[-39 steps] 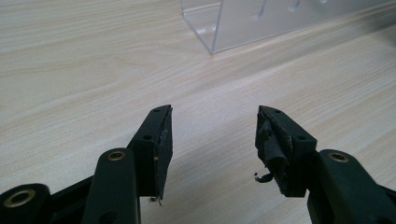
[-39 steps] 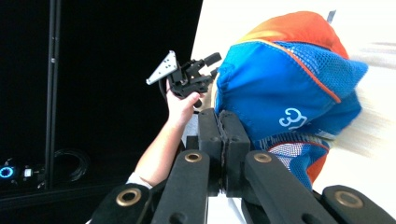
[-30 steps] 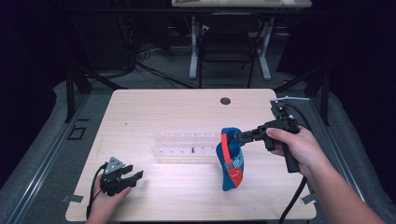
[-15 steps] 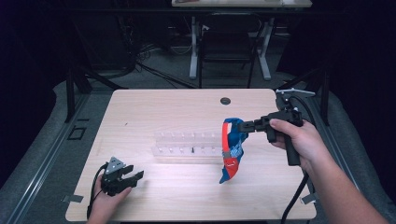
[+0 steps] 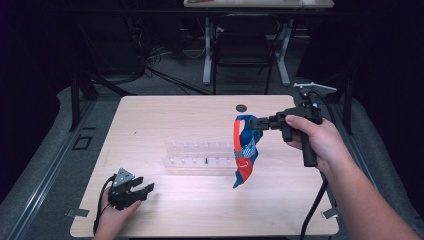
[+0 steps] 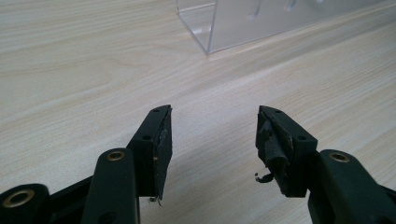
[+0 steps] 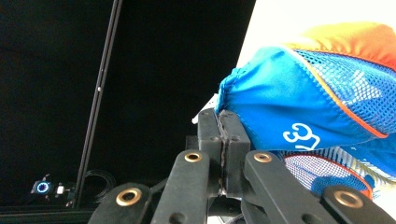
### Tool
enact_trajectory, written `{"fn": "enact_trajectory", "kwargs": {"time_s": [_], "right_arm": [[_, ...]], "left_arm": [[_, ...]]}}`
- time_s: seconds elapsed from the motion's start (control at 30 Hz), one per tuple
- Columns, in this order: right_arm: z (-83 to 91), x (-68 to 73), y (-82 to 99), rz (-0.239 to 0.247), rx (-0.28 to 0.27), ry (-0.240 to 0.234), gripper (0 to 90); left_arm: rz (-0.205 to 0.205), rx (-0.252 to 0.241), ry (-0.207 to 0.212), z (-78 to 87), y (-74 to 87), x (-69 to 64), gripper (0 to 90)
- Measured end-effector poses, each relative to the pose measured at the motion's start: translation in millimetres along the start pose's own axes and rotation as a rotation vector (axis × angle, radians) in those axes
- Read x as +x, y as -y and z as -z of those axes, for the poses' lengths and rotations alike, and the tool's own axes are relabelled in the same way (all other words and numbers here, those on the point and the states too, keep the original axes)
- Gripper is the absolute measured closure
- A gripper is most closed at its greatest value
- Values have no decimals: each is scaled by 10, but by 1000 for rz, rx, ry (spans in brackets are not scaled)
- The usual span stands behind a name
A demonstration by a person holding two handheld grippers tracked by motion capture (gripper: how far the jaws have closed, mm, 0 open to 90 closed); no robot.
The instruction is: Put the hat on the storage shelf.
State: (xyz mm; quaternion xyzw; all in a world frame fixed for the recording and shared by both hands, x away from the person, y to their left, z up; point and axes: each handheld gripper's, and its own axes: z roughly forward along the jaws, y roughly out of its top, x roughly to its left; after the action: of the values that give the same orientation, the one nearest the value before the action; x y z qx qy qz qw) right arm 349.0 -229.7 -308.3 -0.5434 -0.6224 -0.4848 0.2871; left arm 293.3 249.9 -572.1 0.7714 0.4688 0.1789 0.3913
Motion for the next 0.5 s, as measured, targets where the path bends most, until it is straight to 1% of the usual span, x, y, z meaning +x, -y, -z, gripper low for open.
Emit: {"fn": "enact_trajectory", "kwargs": {"time_s": [0.1,0.27,0.5], "right_arm": [[-10,50,-34,14,-4,-2,895],[-28,131,-92,22,-13,-8,894],[-74,171,-177,25,-21,-8,895]], "left_arm": [[0,0,2,1,0,-1,466],[2,-1,3,-2,0,-3,466],[1,4,7,0,-2,-2,466]]}}
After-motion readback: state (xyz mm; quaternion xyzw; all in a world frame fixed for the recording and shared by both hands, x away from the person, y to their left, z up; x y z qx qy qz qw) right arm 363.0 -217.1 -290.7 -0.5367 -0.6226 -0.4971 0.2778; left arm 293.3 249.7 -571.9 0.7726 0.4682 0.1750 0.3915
